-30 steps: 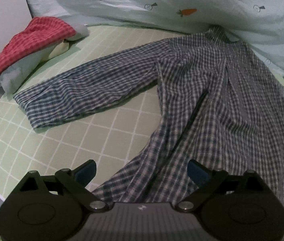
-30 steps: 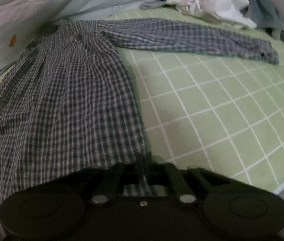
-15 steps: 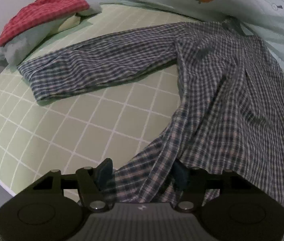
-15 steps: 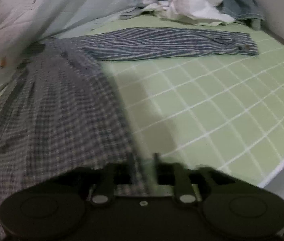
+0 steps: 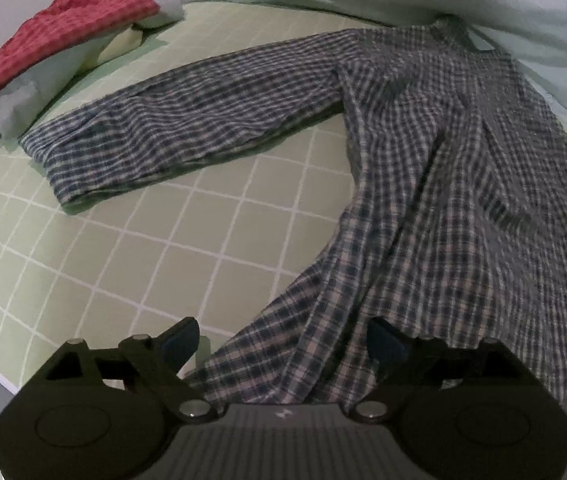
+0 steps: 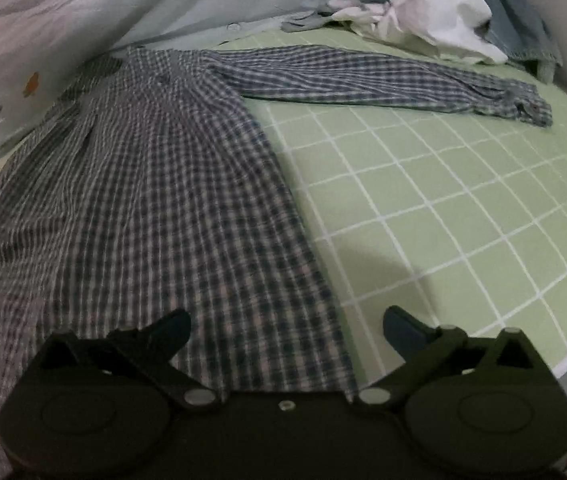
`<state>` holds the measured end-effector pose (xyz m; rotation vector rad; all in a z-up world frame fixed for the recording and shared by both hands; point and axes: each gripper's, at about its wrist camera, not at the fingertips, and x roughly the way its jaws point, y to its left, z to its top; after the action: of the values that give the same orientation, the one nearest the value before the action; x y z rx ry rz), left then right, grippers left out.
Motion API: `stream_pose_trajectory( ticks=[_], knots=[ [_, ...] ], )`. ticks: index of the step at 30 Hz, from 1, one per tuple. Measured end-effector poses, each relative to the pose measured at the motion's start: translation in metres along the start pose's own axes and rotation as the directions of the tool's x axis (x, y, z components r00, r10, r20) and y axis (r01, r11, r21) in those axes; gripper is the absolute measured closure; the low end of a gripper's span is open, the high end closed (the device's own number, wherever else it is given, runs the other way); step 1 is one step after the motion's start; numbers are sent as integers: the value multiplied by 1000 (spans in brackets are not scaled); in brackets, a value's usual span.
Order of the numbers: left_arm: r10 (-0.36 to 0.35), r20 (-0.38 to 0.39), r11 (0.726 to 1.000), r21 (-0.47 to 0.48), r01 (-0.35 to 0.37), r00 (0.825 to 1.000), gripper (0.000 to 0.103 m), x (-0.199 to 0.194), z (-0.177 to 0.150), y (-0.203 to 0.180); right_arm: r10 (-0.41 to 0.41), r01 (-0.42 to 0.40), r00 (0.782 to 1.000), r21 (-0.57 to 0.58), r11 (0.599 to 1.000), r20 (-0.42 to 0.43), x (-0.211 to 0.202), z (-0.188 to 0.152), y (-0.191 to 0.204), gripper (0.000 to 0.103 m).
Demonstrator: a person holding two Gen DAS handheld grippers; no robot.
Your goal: Fold clothes
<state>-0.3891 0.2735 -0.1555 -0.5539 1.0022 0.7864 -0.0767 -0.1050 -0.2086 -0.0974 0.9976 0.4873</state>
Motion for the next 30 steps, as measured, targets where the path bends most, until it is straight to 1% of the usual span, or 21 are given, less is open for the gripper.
stream_pose_trajectory(
  ticks=[5, 7, 8, 9, 10, 11, 12, 13, 14, 15, 17, 18, 21, 23, 24, 26, 27, 28, 29, 30],
  knots=[
    [11, 11, 999, -38, -11, 1000, 12, -2, 4, 7, -21, 19, 999, -77, 997, -33, 1, 0, 9, 0],
    [7, 18, 999, -47, -6, 1000, 14, -4, 5, 10, -30, 25, 998, -108, 994, -46, 1, 0, 12, 0],
    [1, 22, 999, -50, 0, 1000, 15, -5, 5, 11, -35, 28, 998, -122, 992, -52, 1, 0, 14, 4],
    [-8, 22, 998, -56, 10, 1000, 22, -5, 5, 12, -36, 30, 998, -123, 992, -44, -1, -1, 14, 8],
    [-23, 17, 998, -63, 24, 1000, 31, -4, 4, 12, -42, 37, 999, -128, 991, -34, -4, 0, 14, 20],
    [-39, 10, 997, -71, 40, 999, 37, -3, 4, 13, -48, 45, 999, -133, 990, -23, -7, 0, 14, 44],
    [-56, 2, 995, -79, 56, 998, 54, -2, 3, 13, -53, 51, 999, -136, 989, -13, -10, 1, 13, 65],
    [-65, -5, 994, -87, 64, 998, 76, 0, 3, 13, -44, 41, 999, -122, 992, -21, -12, 4, 11, 97],
    [-69, -12, 993, -96, 67, 998, 86, 2, 2, 12, -36, 33, 999, -110, 993, -28, -13, 6, 9, 100],
    [-72, -12, 992, -103, 70, 997, 90, 2, 1, 13, -38, 34, 999, -111, 993, -28, -13, 7, 8, 100],
    [-77, -5, 990, -115, 76, 997, 93, 0, 1, 15, -54, 50, 998, -124, 991, -27, -13, 8, 9, 101],
    [-77, -2, 990, -121, 76, 997, 99, -2, 0, 17, -67, 63, 997, -132, 989, -25, -13, 8, 10, 101],
    [-61, 1, 986, -153, 60, 998, 101, -6, -3, 26, -111, 108, 994, -77, 991, -26, -15, 10, 1, 102],
    [-15, -14, 983, -184, 12, 1000, 100, -3, -5, 34, -126, 124, 992, -47, 991, -31, -15, 11, -3, 101],
    [-14, -23, 979, -203, 9, 1000, 100, -1, -7, 39, -128, 126, 991, -36, 991, -35, -15, 12, -4, 101],
    [-39, -19, 971, -235, 33, 999, 100, -1, -8, 44, -134, 133, 990, -17, 991, -43, -13, 15, -3, 97],
    [-40, -20, 972, -234, 34, 999, 100, -2, -8, 44, -140, 139, 989, -11, 990, -48, -12, 16, -1, 93],
    [-35, -23, 974, -224, 29, 999, 96, -2, -8, 42, -161, 160, 986, -16, 987, -49, -12, 16, 1, 83],
    [-24, -28, 978, -208, 18, 999, 96, -3, -8, 39, -182, 181, 982, -21, 983, -51, -12, 17, 2, 72],
    [-13, -32, 982, -191, 7, 999, 95, -4, -7, 37, -199, 198, 979, -24, 980, -53, -11, 17, 2, 65]
  ],
)
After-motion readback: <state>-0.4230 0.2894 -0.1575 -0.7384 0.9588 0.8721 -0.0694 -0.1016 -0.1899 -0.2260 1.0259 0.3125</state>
